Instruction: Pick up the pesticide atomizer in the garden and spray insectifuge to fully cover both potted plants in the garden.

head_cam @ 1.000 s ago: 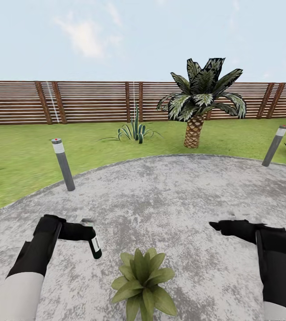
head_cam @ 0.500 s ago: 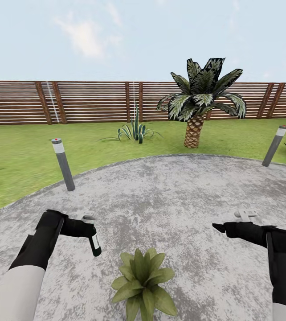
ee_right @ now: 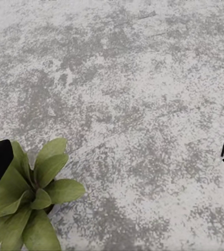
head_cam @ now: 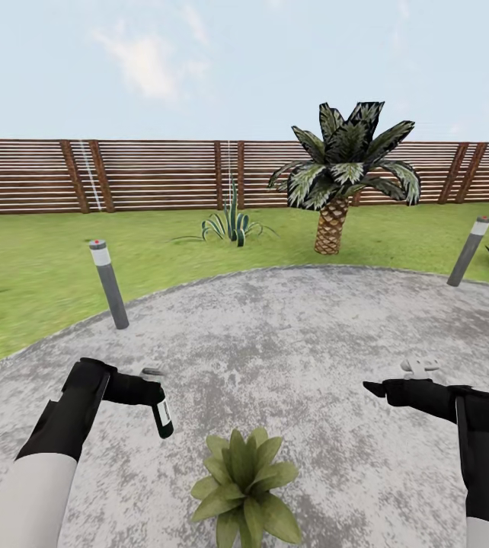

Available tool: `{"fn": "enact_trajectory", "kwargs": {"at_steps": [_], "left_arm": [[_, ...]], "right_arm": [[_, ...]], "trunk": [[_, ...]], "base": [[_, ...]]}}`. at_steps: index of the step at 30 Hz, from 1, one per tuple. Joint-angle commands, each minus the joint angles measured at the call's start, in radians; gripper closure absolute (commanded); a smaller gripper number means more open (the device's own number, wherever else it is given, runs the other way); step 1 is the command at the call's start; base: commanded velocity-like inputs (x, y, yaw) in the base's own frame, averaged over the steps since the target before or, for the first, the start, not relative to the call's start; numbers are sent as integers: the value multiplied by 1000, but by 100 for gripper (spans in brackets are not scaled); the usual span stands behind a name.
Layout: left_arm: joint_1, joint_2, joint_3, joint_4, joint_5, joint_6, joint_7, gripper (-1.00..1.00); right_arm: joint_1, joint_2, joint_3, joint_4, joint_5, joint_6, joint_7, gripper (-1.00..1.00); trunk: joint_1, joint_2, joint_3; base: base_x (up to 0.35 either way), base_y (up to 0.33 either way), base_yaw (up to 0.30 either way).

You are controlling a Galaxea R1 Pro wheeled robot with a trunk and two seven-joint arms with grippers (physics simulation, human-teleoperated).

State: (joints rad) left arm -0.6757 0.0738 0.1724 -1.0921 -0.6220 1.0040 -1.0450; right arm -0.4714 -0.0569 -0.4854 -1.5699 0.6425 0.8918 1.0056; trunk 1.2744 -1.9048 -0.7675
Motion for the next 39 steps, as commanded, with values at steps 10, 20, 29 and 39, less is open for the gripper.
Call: {"fn": "enact_trajectory", "kwargs": {"at_steps": [10, 20, 29, 39], "left_arm": [[-4, -14, -3, 77, -140, 5, -13, 100], [-91, -16, -4, 265, -151, 5, -16, 100], [-122, -17, -5, 326, -151, 5, -16, 100], [-124, -35, -40, 379, -152, 5, -20, 100]], "right_arm": [[-1, 0, 1, -1, 11, 3, 10, -100], [-1, 1, 5, -1, 11, 4, 8, -100], [0, 2, 9, 2, 11, 3, 5, -100], [0, 6, 11, 2, 10, 1, 11, -100]], "trunk": [[-39, 70, 18], [-77, 140, 34], [-111, 203, 48], [-131, 238, 50]], "base": [[0, 0, 0], [0, 0, 0], [0, 0, 0], [0, 0, 0]]}}
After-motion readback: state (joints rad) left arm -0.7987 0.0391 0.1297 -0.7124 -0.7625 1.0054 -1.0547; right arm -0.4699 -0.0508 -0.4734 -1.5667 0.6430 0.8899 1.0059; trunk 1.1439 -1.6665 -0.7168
